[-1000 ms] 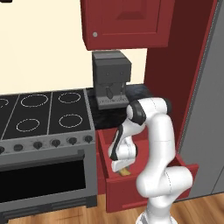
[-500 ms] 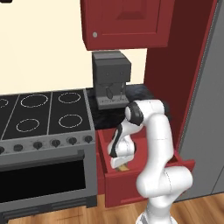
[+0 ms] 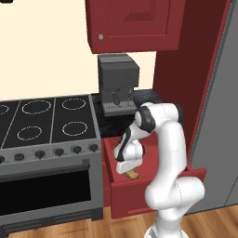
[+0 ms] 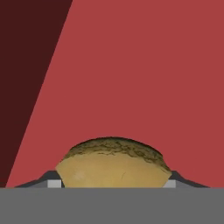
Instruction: Restock the sink supplies by placing the sponge and soap dispenser on the counter and next to the sink. Make sure the soap dispenser is upright.
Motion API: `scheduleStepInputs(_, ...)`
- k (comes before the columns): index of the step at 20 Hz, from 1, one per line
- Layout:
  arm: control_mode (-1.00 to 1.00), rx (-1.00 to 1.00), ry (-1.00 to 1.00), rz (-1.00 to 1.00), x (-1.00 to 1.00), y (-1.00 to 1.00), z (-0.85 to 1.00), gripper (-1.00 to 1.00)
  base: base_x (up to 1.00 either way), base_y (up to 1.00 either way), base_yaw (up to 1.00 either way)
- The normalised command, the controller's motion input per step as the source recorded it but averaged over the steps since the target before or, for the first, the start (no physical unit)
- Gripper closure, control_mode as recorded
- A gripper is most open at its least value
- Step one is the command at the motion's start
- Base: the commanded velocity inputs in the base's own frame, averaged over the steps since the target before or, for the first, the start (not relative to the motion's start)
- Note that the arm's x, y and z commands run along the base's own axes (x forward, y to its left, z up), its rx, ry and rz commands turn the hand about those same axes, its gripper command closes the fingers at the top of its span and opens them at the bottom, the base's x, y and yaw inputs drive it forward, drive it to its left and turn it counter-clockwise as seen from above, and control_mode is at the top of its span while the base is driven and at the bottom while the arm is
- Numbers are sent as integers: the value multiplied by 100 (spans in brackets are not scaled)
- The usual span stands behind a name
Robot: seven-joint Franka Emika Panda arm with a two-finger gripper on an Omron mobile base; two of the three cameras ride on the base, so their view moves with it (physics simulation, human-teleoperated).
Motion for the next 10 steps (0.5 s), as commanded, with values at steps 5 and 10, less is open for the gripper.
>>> scheduleStepInputs(5, -100, 0, -1, 0, -3, -13, 100, 100, 0, 0, 0)
scheduleStepInputs(10, -100, 0, -9, 0, -39, -21, 100, 100, 0, 0, 0)
